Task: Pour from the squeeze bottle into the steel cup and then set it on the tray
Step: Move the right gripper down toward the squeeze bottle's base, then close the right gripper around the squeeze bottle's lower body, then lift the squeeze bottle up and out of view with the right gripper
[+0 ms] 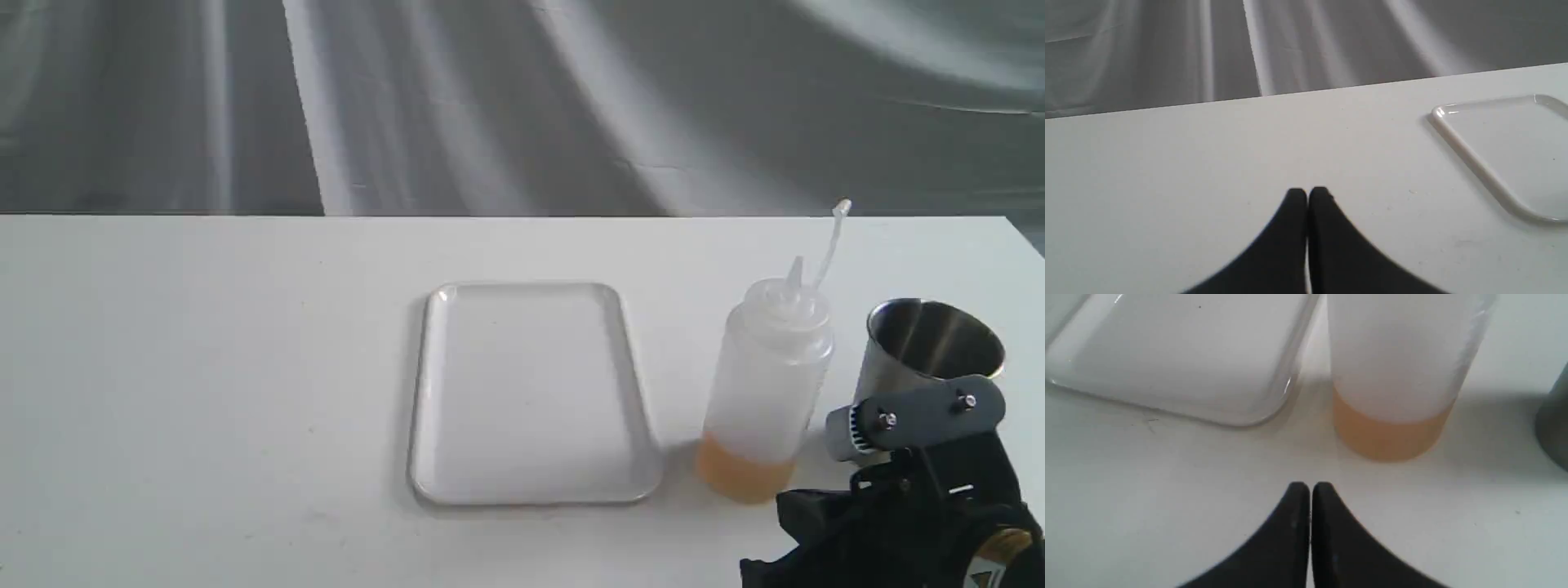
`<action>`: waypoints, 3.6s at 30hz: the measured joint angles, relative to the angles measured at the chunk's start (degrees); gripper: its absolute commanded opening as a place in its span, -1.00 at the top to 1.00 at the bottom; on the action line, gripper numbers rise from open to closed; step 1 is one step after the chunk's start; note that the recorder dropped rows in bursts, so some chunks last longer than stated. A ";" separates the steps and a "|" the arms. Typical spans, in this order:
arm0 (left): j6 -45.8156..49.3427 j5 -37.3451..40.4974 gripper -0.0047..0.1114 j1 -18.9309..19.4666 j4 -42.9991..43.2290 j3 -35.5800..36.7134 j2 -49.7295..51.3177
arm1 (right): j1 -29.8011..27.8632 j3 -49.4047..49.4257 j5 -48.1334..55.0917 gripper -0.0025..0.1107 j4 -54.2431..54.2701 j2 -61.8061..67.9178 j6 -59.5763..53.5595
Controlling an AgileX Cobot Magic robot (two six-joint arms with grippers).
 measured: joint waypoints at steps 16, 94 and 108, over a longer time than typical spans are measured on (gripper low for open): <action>0.00 0.00 0.92 0.00 0.00 0.00 0.00 | 0.00 0.00 -0.23 -0.54 1.07 0.00 0.00; 0.00 0.00 0.92 0.00 0.00 0.00 0.00 | -5.98 -19.99 -14.24 -0.54 9.92 27.87 -2.53; 0.00 0.00 0.92 0.00 0.00 0.00 0.00 | -5.98 -22.25 -13.53 -0.30 9.77 29.58 -2.53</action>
